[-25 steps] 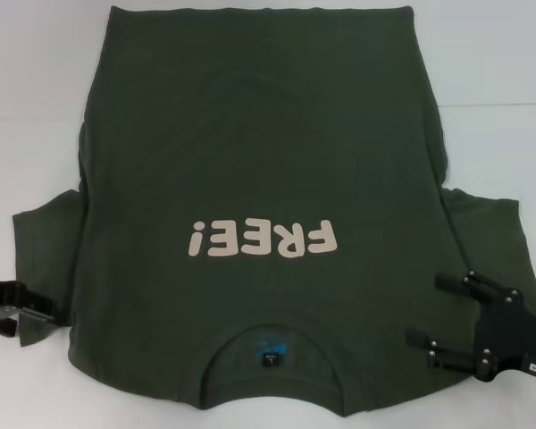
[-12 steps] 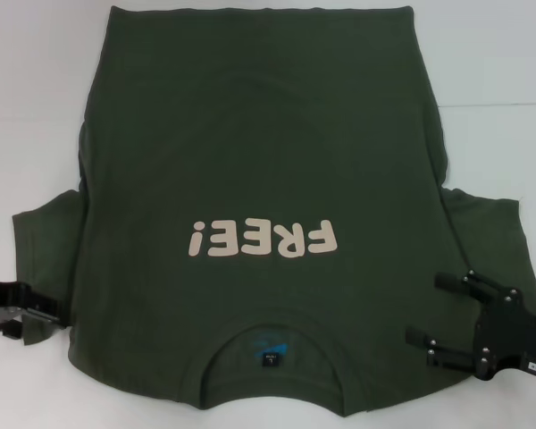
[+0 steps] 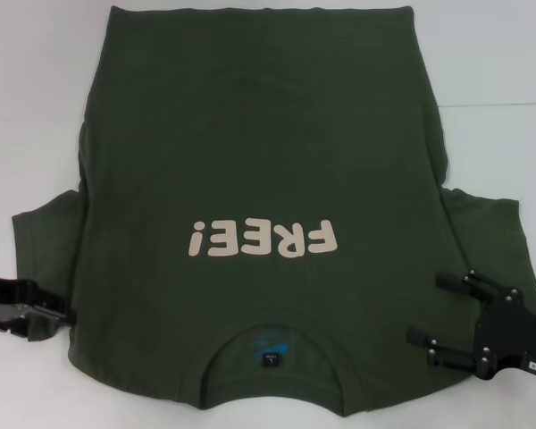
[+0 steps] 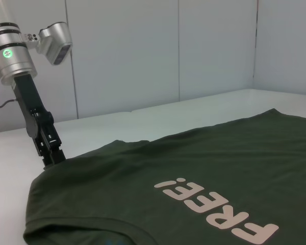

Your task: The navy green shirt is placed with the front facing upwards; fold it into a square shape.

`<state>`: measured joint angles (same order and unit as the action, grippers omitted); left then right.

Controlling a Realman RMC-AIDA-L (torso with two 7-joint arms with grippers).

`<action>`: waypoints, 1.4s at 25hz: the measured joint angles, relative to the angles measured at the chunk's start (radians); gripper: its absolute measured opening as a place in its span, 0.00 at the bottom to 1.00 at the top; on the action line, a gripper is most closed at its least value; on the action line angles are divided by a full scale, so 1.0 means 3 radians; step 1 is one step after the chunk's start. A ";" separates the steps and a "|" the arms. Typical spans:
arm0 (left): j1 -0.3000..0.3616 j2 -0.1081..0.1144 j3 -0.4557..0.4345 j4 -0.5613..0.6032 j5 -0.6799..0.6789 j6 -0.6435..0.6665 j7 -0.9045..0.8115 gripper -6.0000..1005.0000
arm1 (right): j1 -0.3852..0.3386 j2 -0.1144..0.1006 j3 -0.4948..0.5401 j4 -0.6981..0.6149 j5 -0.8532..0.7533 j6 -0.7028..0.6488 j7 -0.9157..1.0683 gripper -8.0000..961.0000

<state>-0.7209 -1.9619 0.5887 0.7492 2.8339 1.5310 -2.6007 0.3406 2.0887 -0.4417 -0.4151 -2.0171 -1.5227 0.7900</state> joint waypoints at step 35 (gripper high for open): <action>-0.0032 0.0016 0.0000 -0.0085 -0.0062 -0.0068 -0.0010 0.36 | -0.0020 0.0007 0.0005 -0.0013 0.0000 -0.0007 0.0000 0.98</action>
<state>-0.7306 -1.9572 0.5887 0.7237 2.8152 1.5104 -2.6038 0.3345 2.0907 -0.4402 -0.4188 -2.0171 -1.5246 0.7900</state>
